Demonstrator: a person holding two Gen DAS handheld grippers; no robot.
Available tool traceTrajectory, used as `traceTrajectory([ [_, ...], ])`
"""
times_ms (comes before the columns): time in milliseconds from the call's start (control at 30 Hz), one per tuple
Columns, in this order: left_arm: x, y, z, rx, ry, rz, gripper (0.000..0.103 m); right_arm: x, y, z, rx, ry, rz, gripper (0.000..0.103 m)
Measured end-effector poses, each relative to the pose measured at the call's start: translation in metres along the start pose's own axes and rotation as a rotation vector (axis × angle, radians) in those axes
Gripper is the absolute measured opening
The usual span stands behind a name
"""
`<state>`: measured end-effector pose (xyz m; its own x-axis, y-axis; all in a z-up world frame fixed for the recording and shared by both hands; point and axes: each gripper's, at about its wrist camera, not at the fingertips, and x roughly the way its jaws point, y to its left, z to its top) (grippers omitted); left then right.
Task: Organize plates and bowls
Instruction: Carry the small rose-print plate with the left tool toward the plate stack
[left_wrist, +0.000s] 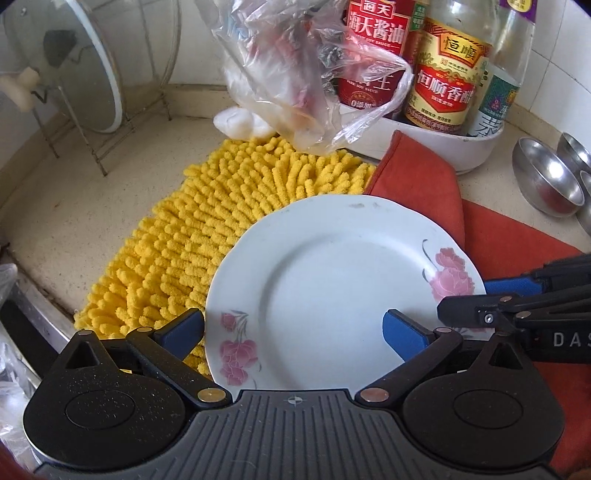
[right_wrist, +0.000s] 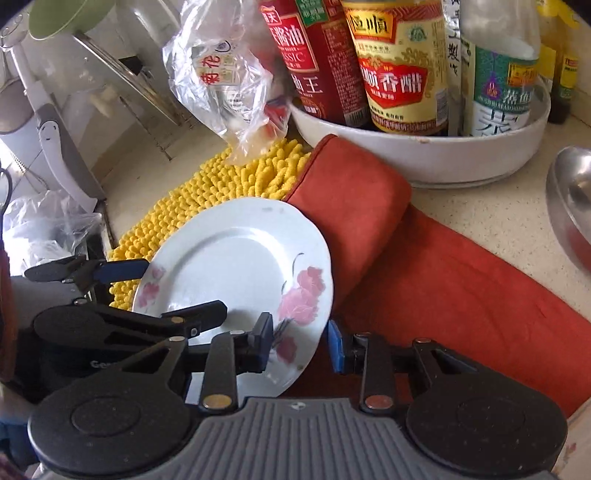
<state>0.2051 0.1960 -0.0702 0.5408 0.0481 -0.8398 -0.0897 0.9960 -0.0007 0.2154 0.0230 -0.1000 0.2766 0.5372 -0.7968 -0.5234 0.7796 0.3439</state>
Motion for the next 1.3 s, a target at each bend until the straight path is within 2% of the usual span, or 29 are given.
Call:
traceTrajectory([
  [67, 0.002, 0.003, 0.002, -0.006, -0.001, 0.005, 0.103, 0.002, -0.004, -0.002, 0.043, -0.006, 0.018, 0.035],
  [167, -0.003, -0.003, 0.002, 0.002, -0.009, 0.022, 0.099, 0.002, -0.002, -0.004, 0.048, -0.01, 0.032, 0.035],
  [333, -0.007, -0.01, 0.003, -0.011, -0.004, 0.053, 0.099, 0.002, -0.007, -0.003, 0.086, 0.0, 0.054, 0.034],
  [633, -0.018, -0.024, 0.006, -0.016, -0.009, 0.04, 0.098, -0.013, -0.015, -0.003, 0.101, -0.02, 0.046, 0.034],
  [900, -0.021, -0.042, 0.015, 0.026, -0.027, 0.032, 0.097, -0.029, -0.027, -0.007, 0.115, -0.049, 0.035, 0.034],
  [933, -0.023, -0.046, 0.015, 0.041, -0.037, -0.006, 0.087, -0.031, -0.028, -0.008, 0.116, -0.052, 0.035, 0.033],
  [967, -0.024, -0.051, 0.015, 0.055, -0.025, -0.073, 0.061, -0.034, -0.029, -0.009, 0.114, -0.064, 0.055, 0.025],
  [1000, -0.028, -0.059, 0.015, 0.061, -0.036, -0.083, 0.045, -0.037, -0.028, -0.008, 0.114, -0.07, 0.091, 0.023],
  [1033, -0.031, -0.067, 0.017, 0.101, -0.05, -0.04, 0.045, -0.039, -0.027, -0.008, 0.122, -0.071, 0.098, 0.021],
  [1067, -0.031, -0.072, 0.019, 0.131, -0.065, 0.002, 0.058, -0.042, -0.027, -0.007, 0.115, -0.084, 0.104, 0.021],
  [1100, -0.03, -0.069, 0.02, 0.118, -0.068, 0.009, 0.072, -0.043, -0.029, -0.007, 0.122, -0.087, 0.097, 0.021],
  [1200, -0.035, -0.042, 0.018, 0.013, -0.077, -0.106, 0.077, -0.036, -0.039, -0.009, 0.138, -0.059, 0.021, 0.021],
  [1267, -0.035, -0.026, 0.014, -0.007, -0.083, -0.058, 0.087, -0.034, -0.044, -0.012, 0.148, -0.047, 0.041, 0.021],
  [1300, -0.032, -0.017, 0.01, -0.017, -0.072, -0.035, 0.087, -0.034, -0.045, -0.011, 0.151, -0.056, 0.046, 0.021],
])
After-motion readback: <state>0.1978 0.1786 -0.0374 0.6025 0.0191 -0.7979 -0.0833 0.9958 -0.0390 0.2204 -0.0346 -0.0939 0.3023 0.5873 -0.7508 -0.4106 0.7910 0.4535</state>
